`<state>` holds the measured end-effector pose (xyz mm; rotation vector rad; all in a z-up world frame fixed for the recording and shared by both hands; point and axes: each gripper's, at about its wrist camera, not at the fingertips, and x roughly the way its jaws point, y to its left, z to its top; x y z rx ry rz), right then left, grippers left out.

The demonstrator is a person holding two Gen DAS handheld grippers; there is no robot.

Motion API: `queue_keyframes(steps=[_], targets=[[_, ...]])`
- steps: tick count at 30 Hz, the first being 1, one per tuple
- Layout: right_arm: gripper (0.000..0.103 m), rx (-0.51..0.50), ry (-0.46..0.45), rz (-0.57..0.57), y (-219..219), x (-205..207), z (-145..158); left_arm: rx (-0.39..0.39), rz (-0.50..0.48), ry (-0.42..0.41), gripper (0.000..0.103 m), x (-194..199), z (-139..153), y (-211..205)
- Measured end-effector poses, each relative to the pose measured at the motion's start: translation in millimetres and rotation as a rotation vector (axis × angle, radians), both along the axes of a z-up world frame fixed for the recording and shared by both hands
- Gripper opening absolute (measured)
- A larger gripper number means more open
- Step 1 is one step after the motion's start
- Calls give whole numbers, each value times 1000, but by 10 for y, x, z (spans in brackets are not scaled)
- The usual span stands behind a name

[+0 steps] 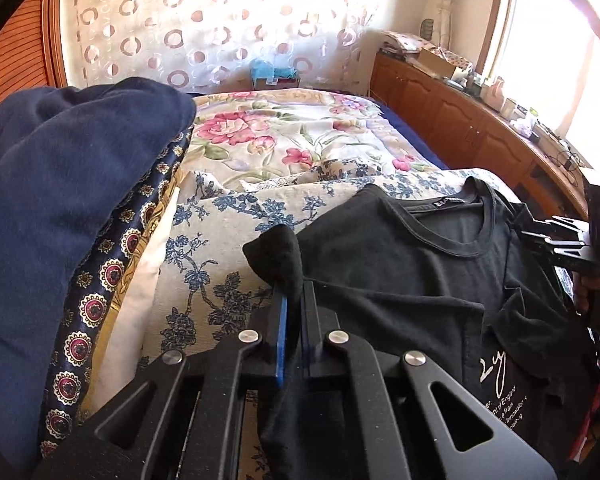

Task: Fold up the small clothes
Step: 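Close the left gripper on the shirt hem while the right gripper closes on the hem beside it, then lift the hem with both grippers and fold it over toward the collar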

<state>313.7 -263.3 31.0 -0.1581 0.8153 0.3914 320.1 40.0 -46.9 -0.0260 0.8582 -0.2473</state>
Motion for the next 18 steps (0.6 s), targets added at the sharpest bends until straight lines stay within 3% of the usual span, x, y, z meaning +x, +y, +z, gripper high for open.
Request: queue_keyframes(steps=[3,4,11,18], targets=[[16,-2,9,25,39,10,24,-9,-5,-8,6,-39,20,-24],[14,3,10,32,43,9,33,-16,-9,-14,6,-60,39,-31],[11,85,-57,42,-21,-152,231,-39,-36,-70,6,-279,232,-79],[10,127,-118,53,-74,-571,402,-71,-52,-117,5,-680,401,-41]])
